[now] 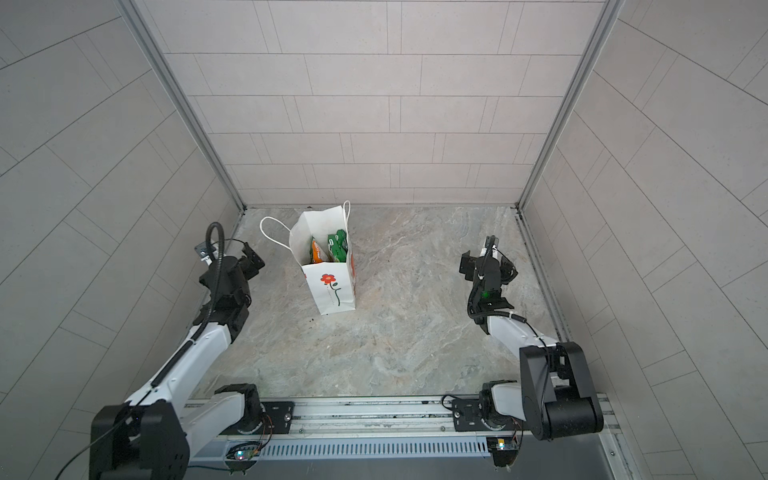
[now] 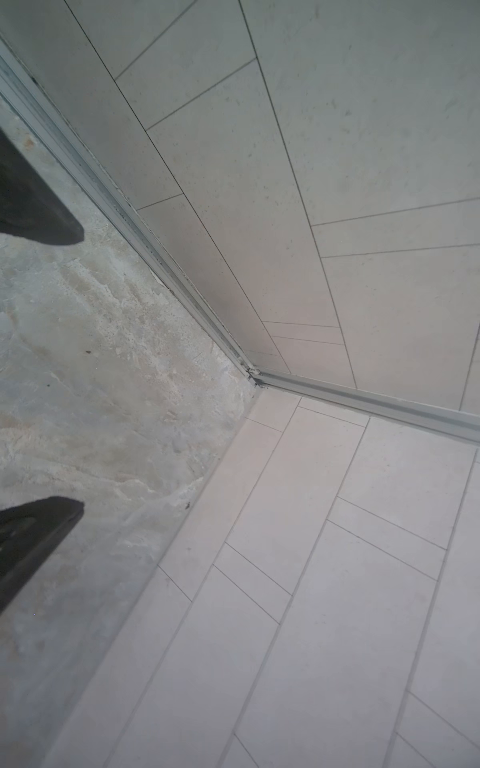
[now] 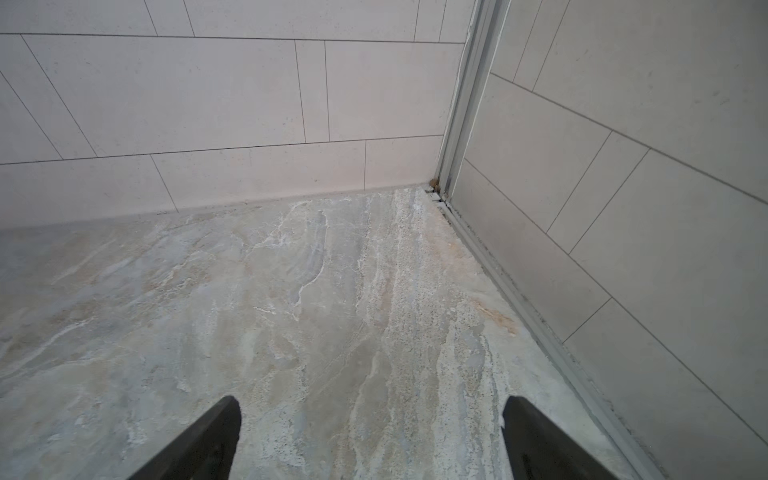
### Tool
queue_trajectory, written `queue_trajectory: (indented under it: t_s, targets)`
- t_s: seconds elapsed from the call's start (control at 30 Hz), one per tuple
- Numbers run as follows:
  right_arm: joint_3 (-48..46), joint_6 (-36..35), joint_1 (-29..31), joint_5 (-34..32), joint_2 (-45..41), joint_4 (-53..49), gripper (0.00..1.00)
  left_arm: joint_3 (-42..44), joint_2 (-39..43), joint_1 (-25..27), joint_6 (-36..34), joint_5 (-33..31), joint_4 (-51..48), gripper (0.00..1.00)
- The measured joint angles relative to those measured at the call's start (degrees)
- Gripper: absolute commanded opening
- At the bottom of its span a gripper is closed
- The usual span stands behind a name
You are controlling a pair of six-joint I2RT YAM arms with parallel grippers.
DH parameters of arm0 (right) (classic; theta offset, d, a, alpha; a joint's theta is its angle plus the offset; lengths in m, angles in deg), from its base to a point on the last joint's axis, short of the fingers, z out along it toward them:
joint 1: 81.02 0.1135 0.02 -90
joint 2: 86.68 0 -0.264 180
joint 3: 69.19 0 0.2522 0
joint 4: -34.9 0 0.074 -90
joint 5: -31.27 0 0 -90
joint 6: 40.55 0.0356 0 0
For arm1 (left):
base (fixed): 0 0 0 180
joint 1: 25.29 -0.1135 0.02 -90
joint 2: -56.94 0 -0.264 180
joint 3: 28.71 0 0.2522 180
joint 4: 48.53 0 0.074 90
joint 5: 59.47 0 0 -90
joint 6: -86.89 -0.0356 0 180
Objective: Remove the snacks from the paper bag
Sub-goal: 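Raise both grippers and move them toward the white paper bag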
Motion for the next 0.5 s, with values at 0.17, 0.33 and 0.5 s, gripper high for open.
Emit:
queue_trajectory:
  t_s: [0.17,0.33,0.5]
  targets:
    - [5.33,5.31,0.04,10.08,0.61,-8.66,0.99,-11.17,3.15,0.00,3.67,3.13,-14.05,1.00]
    - [7.26,8.13,1.84,18.73,2.99,-11.08,1.00,-23.32,2.73,0.00,3.80,14.97,-21.81,1.00]
    - [7.82,9.01,5.14,23.63,5.60,-13.00,0.99,-33.79,-0.13,0.00,4.07,28.59,-25.79,0.97]
